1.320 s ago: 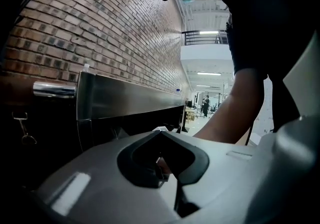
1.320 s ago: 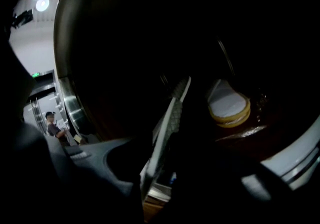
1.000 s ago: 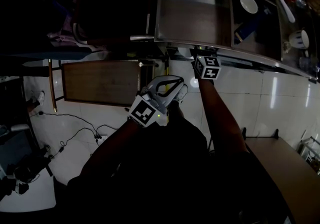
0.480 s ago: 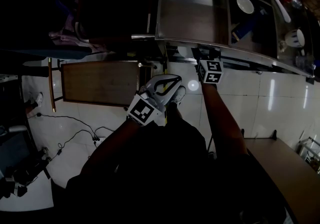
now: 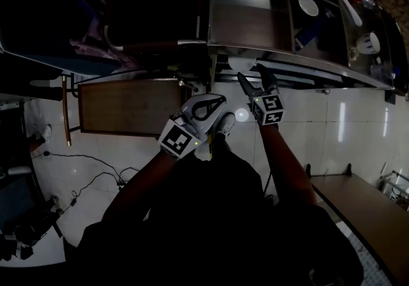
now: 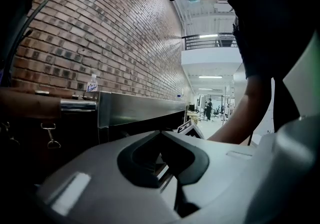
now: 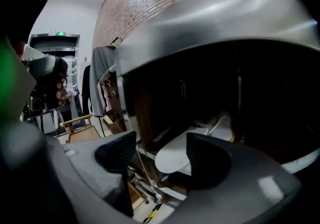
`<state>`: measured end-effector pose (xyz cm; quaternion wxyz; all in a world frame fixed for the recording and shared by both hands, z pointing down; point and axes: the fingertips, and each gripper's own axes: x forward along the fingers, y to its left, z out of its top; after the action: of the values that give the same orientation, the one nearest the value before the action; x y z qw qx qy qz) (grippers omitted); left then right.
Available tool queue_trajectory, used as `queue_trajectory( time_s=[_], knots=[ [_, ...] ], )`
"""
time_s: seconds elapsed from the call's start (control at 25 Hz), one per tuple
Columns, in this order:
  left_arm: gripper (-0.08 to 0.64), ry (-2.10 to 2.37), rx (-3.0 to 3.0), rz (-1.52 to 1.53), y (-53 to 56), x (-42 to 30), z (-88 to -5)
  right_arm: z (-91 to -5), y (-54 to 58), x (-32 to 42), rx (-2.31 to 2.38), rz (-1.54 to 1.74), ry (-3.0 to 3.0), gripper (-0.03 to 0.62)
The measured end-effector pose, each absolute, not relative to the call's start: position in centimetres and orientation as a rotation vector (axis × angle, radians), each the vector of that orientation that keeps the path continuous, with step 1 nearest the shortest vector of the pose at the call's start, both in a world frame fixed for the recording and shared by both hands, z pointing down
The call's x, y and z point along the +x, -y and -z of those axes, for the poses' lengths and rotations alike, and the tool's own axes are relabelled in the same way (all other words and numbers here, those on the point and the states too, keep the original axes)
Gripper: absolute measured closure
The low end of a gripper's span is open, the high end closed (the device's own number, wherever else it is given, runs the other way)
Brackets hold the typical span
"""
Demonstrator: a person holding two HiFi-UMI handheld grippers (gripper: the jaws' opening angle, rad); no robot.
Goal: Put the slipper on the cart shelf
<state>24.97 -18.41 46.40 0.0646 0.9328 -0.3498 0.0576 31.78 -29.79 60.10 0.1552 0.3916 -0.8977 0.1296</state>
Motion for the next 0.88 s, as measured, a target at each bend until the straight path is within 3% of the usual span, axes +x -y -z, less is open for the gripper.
queue_trajectory(
  time_s=[0.24, 0.44, 0.6, 0.88],
  knots=[
    [0.560, 1.048, 2.821, -0.153, 16.0, 21.7, -45.5, -55.7, 24.0, 27.4, 1.002, -0.350, 2.688, 0.317],
    [0.560, 1.035, 2.825, -0.125, 13.5, 17.8, -45.1, -51.9, 18.7, 22.4, 0.870, -0.299, 2.798, 0.498],
    [0.560, 1.056, 2.803, -0.093, 11.8, 14.0, -44.0, -48.4, 15.6, 18.8, 0.828, -0.344, 2.861, 0.591],
    [0.560, 1.058, 2.835, -0.074, 8.9, 8.8, -43.3, -44.4, 11.4, 12.9, 0.760, -0.177, 2.866, 0.591]
  ],
)
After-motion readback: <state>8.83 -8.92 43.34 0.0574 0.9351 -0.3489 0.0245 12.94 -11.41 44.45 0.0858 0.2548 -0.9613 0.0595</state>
